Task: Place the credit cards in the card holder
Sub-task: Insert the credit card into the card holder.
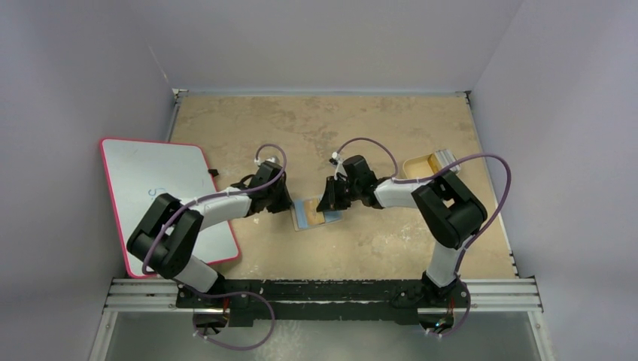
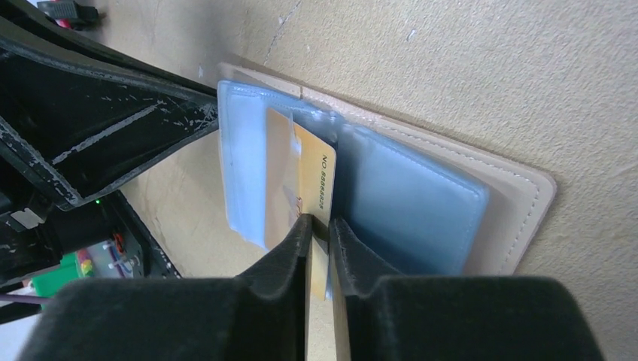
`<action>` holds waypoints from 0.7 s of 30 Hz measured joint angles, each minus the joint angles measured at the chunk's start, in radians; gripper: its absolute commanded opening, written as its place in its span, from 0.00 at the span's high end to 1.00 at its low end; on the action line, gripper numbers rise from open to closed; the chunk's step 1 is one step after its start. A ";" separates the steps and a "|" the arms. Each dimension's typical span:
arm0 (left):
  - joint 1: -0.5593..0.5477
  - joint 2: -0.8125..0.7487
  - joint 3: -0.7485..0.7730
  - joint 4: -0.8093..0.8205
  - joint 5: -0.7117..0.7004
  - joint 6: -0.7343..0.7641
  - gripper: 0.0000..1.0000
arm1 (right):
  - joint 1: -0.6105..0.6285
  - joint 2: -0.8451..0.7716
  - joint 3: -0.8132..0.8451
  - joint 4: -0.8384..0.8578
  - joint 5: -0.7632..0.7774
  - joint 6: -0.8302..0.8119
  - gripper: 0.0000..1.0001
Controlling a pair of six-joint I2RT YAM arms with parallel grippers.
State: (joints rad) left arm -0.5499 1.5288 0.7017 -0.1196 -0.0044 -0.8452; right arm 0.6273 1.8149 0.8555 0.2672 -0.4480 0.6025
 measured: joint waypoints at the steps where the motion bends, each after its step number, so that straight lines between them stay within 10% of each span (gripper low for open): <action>1: 0.000 0.001 0.000 0.002 0.001 0.000 0.83 | 0.000 0.000 0.001 -0.003 0.000 0.001 0.76; 21: 0.000 -0.012 -0.017 -0.009 0.131 -0.023 0.82 | 0.006 -0.158 0.015 -0.274 0.284 -0.020 0.51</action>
State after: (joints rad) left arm -0.5503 1.5169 0.6846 -0.1287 0.1265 -0.8680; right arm 0.6338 1.6566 0.8703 -0.0067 -0.1642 0.5823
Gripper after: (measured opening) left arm 0.178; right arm 0.479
